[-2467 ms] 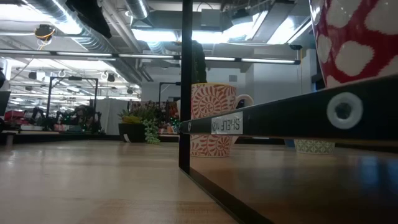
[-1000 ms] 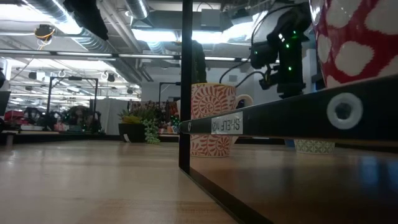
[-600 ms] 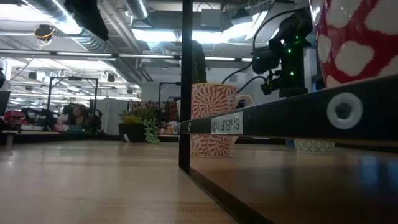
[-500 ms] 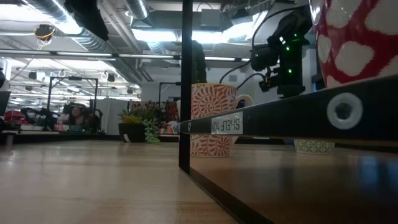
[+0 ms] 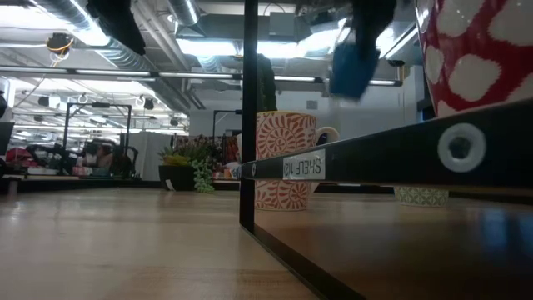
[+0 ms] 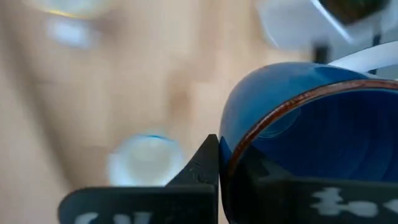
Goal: Place coffee mugs
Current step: Put the blue mug on the shelf
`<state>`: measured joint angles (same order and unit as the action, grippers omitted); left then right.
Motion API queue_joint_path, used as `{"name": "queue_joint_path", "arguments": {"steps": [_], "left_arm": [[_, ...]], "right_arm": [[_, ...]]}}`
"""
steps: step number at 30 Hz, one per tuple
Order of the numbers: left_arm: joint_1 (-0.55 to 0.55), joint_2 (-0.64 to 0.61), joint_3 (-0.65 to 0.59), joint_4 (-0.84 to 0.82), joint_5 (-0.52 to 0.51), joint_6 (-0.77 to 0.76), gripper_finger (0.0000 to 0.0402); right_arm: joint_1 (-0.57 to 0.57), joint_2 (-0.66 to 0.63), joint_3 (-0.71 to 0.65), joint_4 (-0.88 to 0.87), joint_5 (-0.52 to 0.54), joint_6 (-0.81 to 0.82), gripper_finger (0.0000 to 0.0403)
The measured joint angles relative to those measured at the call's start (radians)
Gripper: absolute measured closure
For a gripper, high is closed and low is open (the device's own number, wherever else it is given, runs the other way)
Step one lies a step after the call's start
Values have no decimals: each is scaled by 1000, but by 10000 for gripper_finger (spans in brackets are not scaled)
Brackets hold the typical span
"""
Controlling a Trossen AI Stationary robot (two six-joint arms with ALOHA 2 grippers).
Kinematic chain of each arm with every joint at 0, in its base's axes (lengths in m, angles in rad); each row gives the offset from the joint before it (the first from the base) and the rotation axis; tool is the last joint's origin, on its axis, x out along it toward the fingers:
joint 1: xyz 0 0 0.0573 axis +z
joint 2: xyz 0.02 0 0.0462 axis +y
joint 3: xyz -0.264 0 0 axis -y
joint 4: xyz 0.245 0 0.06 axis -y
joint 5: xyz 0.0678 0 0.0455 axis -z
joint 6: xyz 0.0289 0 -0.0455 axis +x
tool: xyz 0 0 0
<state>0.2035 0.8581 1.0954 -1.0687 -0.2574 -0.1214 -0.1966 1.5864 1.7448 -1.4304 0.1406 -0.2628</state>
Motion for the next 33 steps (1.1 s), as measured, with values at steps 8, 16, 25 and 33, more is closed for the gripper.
{"name": "queue_joint_path", "arguments": {"steps": [8, 16, 25, 33], "left_arm": [[0, 0, 0, -1, 0, -9, 223], [0, 0, 0, -1, -14, -12, 223], [0, 0, 0, -2, -14, -37, 223], [0, 0, 0, -2, -15, -35, 223]], "right_arm": [[518, 7, 63, 1, 40, 168, 402], [779, 152, 51, 69, 34, 174, 402], [791, 319, 100, 65, -81, 118, 403], [785, 362, 127, 74, -137, 126, 403]]}}
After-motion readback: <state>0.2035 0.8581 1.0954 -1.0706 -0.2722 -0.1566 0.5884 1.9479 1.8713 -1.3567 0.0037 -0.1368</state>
